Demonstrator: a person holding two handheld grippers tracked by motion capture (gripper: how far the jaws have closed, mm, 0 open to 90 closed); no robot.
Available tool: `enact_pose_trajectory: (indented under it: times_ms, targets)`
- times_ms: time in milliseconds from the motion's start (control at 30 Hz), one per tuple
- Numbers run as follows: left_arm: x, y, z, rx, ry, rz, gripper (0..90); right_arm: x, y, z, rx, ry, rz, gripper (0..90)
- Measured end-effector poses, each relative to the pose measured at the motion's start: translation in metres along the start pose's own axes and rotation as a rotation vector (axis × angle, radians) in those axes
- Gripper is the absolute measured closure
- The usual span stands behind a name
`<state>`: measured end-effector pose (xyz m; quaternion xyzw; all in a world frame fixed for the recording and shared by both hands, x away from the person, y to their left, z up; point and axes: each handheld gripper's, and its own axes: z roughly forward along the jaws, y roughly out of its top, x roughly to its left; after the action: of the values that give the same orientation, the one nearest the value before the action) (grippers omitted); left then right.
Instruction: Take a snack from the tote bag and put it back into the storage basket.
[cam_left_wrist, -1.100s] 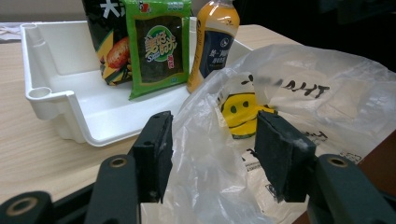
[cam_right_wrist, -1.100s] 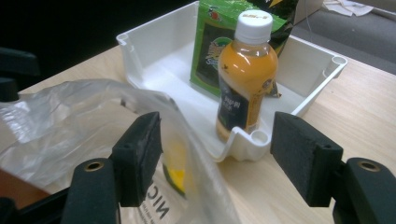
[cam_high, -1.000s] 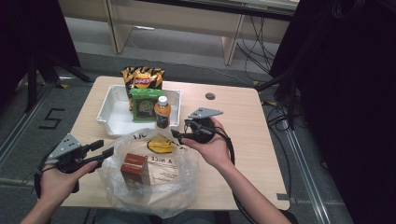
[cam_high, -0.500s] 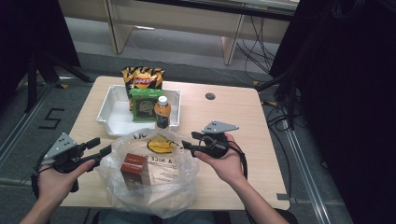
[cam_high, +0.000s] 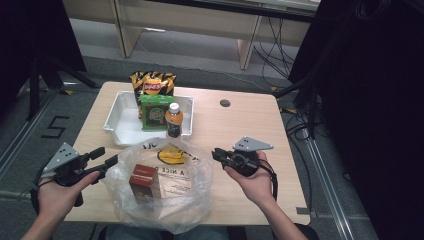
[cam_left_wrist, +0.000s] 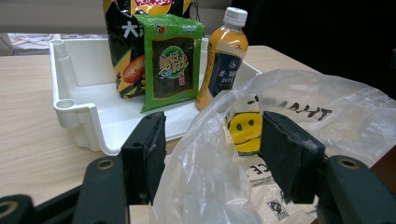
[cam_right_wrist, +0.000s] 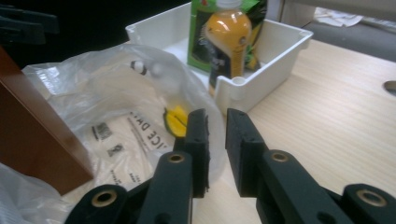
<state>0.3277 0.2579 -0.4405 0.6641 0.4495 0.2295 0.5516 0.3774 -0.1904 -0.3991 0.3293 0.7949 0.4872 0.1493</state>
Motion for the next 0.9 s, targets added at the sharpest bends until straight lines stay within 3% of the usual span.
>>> enact_pose_trajectory:
  times_ms: [33,100,200,367,400,433,500,800,900]
  targets:
    - [0.000,-0.001,0.000,0.004,0.001,0.000,40.7,-0.001,-0.001,-0.002,-0.021,-0.022,-0.003,81.4]
    - [0.000,-0.001,0.000,0.006,0.003,0.000,40.9,-0.002,-0.002,-0.005,-0.001,-0.016,0.012,82.4]
    - [0.001,0.000,-0.001,0.002,0.009,0.004,41.0,-0.007,-0.006,-0.008,-0.022,-0.043,0.018,85.3]
    - [-0.001,0.001,-0.001,-0.005,-0.001,-0.001,41.2,-0.012,-0.012,-0.007,-0.004,-0.063,0.035,87.1]
    - [-0.001,0.001,-0.001,-0.005,-0.001,-0.001,41.2,-0.012,-0.012,-0.007,-0.004,-0.063,0.035,87.1]
    - [-0.002,0.002,-0.001,-0.008,-0.006,-0.002,41.2,-0.015,-0.012,-0.007,-0.002,-0.070,-0.001,87.1]
    - [-0.004,0.002,-0.002,-0.010,-0.011,-0.001,41.0,-0.014,-0.012,-0.007,-0.002,-0.074,0.008,87.0]
    - [-0.023,0.015,-0.012,-0.034,-0.032,0.033,39.7,-0.017,-0.012,-0.009,-0.024,-0.094,0.042,85.4]
    - [-0.030,0.011,-0.019,-0.065,-0.051,0.013,39.4,-0.022,-0.014,-0.009,-0.024,-0.077,0.038,84.6]
